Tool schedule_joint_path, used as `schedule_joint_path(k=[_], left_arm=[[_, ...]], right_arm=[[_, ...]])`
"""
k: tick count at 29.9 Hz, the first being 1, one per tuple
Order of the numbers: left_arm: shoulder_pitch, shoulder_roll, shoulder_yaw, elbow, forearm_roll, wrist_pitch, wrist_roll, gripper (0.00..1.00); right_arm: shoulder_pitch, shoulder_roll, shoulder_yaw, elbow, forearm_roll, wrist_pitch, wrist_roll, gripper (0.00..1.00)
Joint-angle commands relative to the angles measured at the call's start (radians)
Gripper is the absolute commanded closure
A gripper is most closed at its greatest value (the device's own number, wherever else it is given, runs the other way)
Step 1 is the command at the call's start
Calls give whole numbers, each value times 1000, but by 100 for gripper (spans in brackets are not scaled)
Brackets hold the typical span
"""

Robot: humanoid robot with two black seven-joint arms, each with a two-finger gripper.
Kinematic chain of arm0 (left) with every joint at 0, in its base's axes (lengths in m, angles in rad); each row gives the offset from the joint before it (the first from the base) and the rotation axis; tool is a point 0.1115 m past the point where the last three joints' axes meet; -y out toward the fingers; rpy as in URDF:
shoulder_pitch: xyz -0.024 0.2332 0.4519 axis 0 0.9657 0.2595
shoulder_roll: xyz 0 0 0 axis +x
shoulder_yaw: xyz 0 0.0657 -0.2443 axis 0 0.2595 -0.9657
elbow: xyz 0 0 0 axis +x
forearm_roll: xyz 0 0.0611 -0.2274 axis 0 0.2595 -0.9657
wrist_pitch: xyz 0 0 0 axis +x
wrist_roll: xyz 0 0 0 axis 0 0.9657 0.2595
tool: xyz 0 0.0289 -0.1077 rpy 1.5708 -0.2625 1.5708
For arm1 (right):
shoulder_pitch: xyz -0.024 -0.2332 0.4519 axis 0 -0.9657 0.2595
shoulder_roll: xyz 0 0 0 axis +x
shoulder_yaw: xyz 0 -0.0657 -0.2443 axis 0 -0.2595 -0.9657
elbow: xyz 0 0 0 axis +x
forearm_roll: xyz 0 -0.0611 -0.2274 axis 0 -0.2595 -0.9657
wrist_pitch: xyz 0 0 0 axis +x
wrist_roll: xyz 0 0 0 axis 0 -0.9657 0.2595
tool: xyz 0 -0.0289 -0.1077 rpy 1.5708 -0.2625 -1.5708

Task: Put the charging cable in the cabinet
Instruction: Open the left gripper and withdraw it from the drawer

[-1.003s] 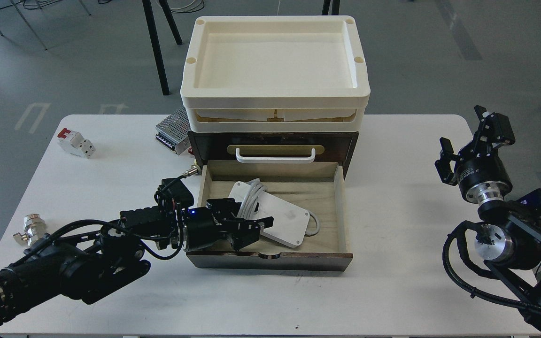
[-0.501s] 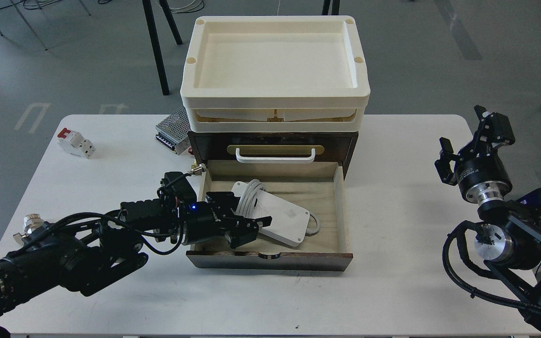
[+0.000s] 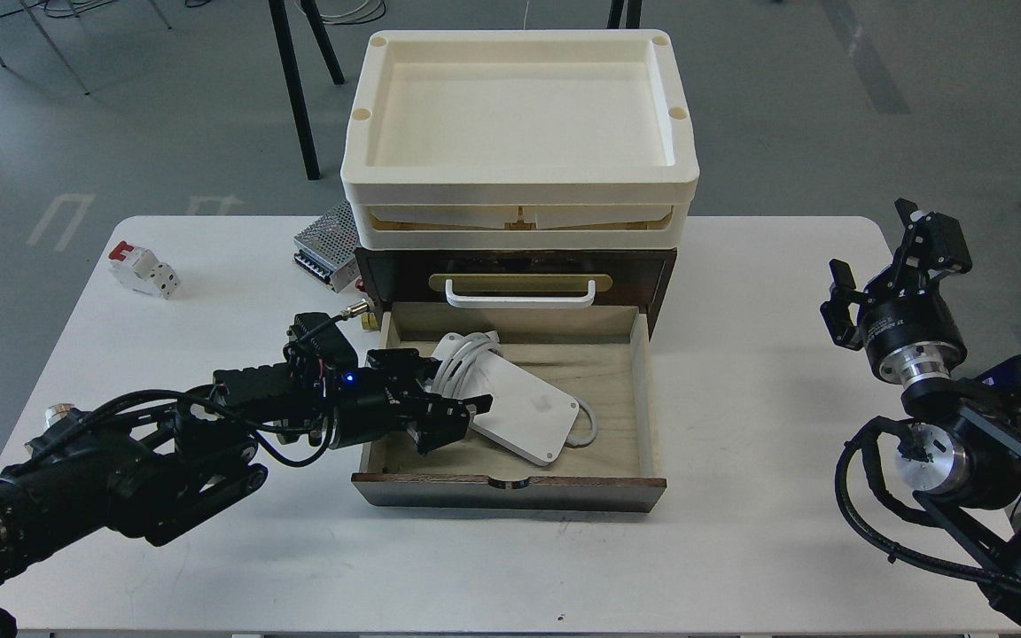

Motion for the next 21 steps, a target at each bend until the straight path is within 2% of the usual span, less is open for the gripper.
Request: schedule_joint_path(k=[1,9,21], left_arm=[[-10,4,0,0,1,0,0,28],[-22,36,-3,0,0,1,0,26],[-35,171,-19,-41,-12,4,0,19]], right_arm=[[2,0,0,0,0,0,0,1],[2,0,0,0,2,0,0,1],[0,0,0,0,0,0,0,1]])
